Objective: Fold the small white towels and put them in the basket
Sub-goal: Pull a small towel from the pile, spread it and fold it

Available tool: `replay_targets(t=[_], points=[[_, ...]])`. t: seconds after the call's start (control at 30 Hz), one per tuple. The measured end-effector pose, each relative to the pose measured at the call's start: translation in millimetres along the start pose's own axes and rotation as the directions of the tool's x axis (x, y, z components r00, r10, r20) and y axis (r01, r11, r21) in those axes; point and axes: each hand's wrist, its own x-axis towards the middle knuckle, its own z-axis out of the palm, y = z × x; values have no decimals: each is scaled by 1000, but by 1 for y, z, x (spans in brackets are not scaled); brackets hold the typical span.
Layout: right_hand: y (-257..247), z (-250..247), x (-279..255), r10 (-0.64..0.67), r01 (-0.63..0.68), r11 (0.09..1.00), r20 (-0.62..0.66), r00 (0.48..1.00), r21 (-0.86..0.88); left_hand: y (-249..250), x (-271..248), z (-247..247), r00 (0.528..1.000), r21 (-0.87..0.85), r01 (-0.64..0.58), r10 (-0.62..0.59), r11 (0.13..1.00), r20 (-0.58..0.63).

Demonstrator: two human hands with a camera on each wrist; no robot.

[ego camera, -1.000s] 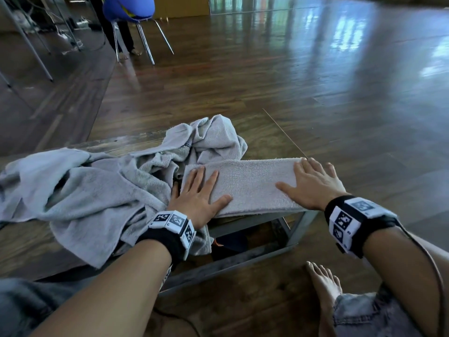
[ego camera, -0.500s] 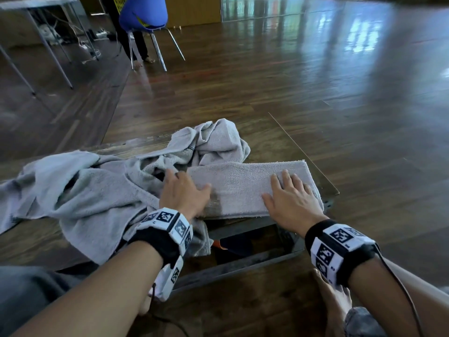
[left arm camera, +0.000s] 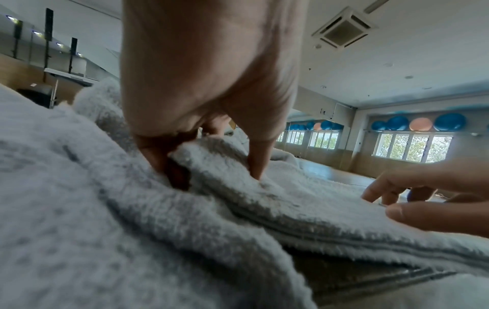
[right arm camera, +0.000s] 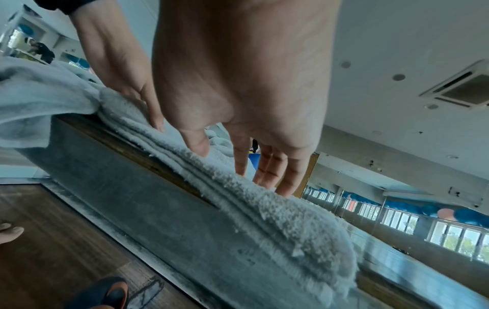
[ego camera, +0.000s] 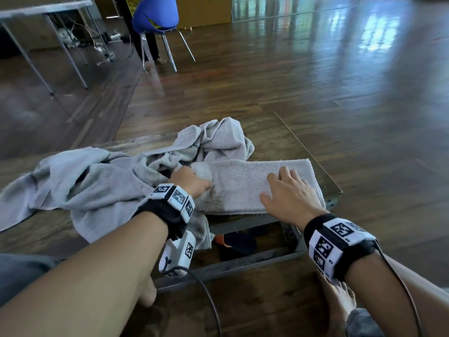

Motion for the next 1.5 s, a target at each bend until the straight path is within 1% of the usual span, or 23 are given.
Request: replay_targets(t=[0.1,0.17,0.2,0.27,0.3,0.37,0.4,0.43,0.47,0.5,0.53,0.63,0.73,0.8,0.9,0.97,1.03,1.13,1.2,1.3,1.37,1.4,1.5], points=[[0,0,1,-20,20,999,12,1000,44,2,-2,-8,999,-129,-27,25,991,-20],[-1,0,1,-86,81,987,31,996,137,6,-2,-19,996,-219,-28,7,975,-94],[-2,0,1,-141,132,974,35,989,182,7,-1,-26,987,-242,-49,10,969,-161],[-5,1,0,-236,222,945,33,971,240,11,-3,-43,954,-255,-117,38,960,-297],[-7,2,-1,-259,245,938,23,966,247,14,-5,-51,926,-237,-176,79,955,-368],[-7,3,0,-254,248,945,1,967,213,24,-12,-57,851,-203,-368,240,907,-468],[-7,2,1,-239,235,955,0,971,182,31,-18,-58,823,-231,-478,340,847,-455],[-6,1,2,-222,219,964,6,975,153,39,-25,-56,813,-299,-556,432,776,-390],[-5,0,3,-206,202,970,14,978,131,45,-32,-52,809,-367,-588,512,721,-290],[-3,-2,4,-187,184,976,17,982,112,50,-38,-45,797,-392,-598,572,699,-196],[0,-4,5,-165,163,982,15,986,95,53,-42,-37,786,-366,-604,604,708,-130],[13,-9,6,-76,74,995,32,997,70,52,-50,-4,782,-184,-607,622,773,29],[25,-10,4,-36,29,997,107,994,66,42,-56,36,751,103,-658,640,746,162],[30,-9,2,-46,38,996,103,994,80,36,-59,53,749,215,-661,650,719,130],[35,-7,1,-37,31,993,55,998,118,33,-59,64,718,196,-682,696,705,-4],[37,-6,1,-23,19,989,29,999,145,35,-61,64,699,149,-706,715,693,-13],[38,-5,1,-32,30,985,5,999,169,38,-60,62,705,113,-704,709,701,-17],[36,-3,0,-64,61,970,4,998,235,43,-58,60,710,177,-687,703,705,-47],[35,-3,-1,-79,71,964,23,997,257,48,-59,58,683,191,-703,725,685,-88],[41,-11,-1,-44,29,977,66,997,209,55,-62,55,648,23,-742,726,669,-229],[48,-20,-1,-6,-13,987,115,993,160,60,-65,55,615,-53,-773,726,633,-308],[50,-23,-2,-2,-18,989,137,991,145,63,-67,56,601,-50,-786,743,616,-294],[51,-25,-3,8,-29,991,155,988,133,66,-69,68,587,-26,-807,797,590,-140]])
